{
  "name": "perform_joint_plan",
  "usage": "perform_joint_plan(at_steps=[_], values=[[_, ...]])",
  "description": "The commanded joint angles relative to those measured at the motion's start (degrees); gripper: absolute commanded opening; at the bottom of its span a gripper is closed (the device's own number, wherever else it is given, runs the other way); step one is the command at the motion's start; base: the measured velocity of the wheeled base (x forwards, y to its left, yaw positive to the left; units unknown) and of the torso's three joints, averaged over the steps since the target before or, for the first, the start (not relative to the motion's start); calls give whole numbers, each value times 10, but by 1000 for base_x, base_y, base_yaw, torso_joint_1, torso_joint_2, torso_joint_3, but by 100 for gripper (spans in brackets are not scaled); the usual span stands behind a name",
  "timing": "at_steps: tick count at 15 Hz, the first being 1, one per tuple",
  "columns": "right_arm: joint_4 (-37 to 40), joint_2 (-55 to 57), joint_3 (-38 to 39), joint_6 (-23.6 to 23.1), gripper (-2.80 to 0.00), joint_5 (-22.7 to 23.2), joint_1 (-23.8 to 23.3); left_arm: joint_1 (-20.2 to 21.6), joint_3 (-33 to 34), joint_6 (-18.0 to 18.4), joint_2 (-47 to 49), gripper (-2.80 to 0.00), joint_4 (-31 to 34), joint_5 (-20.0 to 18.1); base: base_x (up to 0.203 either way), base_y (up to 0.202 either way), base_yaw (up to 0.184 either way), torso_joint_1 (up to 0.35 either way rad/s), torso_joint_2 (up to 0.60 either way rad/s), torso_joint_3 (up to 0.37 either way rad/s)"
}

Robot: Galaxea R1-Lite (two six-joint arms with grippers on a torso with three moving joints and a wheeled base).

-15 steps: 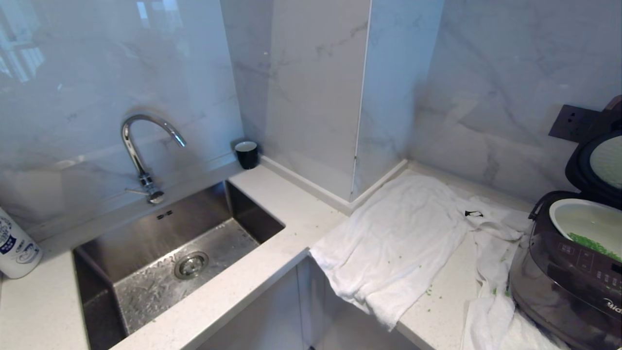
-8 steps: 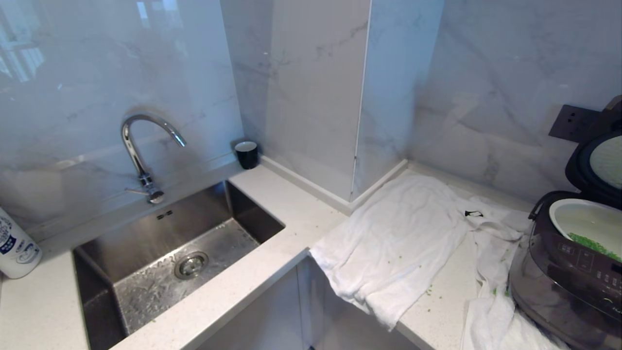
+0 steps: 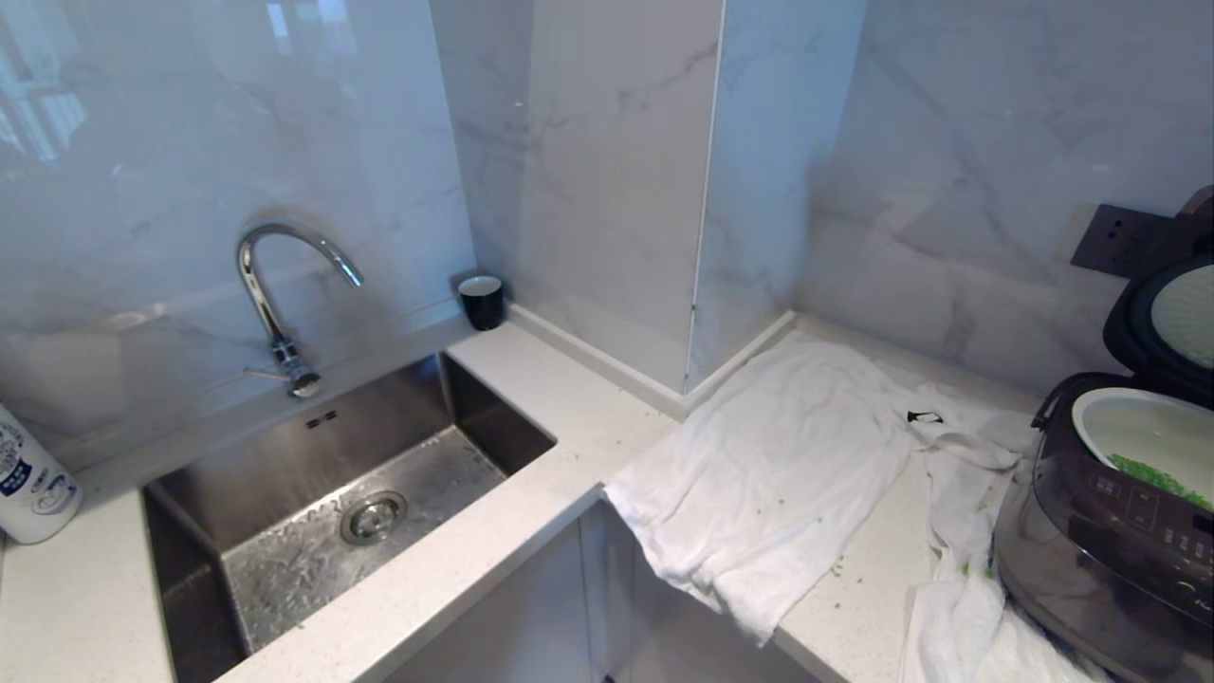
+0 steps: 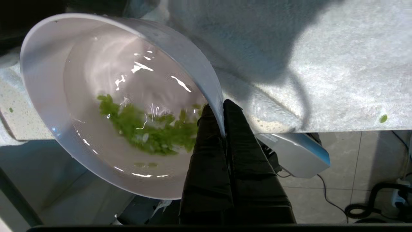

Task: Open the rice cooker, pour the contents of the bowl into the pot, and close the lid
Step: Place the bowl on the table

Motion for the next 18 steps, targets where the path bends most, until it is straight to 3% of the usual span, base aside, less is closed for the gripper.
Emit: perform_joint_plan(at_steps=[1,13,18], values=[[2,23,-10,-3,-280,2,-12,0,0,0,0,-280,0,0,0,0,0,0,0,0],[2,145,-114,-14,-280,14,-98,1,0,0,0,-280,0,0,0,0,0,0,0,0],[-1,186,-145,-15,-280,15,-110,2,0,0,0,-280,0,-1,0,0,0,0,0,0]])
